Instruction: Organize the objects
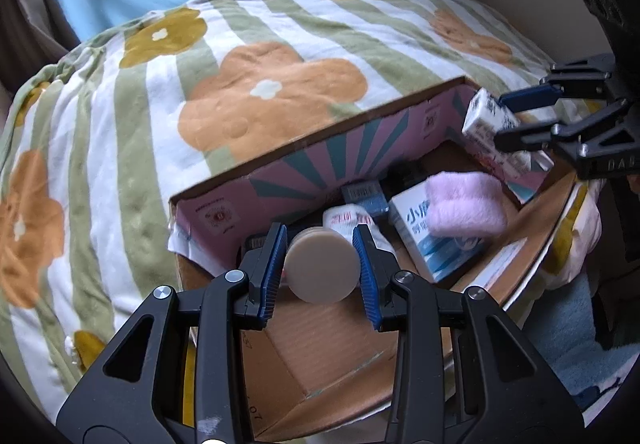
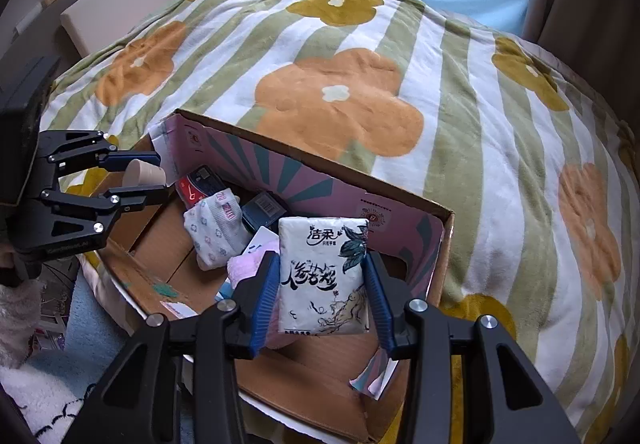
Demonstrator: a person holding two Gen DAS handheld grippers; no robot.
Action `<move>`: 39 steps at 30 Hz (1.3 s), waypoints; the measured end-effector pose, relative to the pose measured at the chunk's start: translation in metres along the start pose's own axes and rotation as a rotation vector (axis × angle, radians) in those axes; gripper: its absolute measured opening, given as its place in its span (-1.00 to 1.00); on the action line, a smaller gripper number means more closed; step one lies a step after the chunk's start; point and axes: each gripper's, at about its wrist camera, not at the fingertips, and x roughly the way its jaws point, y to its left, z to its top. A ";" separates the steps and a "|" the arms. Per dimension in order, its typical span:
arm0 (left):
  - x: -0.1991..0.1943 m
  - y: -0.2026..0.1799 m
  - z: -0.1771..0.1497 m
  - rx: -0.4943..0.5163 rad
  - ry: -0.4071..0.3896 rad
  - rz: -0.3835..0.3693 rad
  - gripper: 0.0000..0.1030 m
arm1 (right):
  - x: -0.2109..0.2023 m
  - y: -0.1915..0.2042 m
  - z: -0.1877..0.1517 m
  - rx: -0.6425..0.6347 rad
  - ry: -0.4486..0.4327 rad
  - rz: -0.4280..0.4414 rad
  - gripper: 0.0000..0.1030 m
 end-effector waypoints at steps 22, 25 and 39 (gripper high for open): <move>-0.004 0.003 0.011 -0.088 -0.012 0.013 1.00 | 0.006 -0.007 0.000 0.127 -0.020 0.005 0.89; -0.013 0.004 0.018 -0.109 -0.036 0.042 1.00 | -0.003 -0.004 0.006 0.161 -0.049 -0.008 0.89; -0.051 0.023 0.049 -0.303 -0.214 0.167 1.00 | -0.044 -0.001 0.036 0.335 -0.240 -0.117 0.89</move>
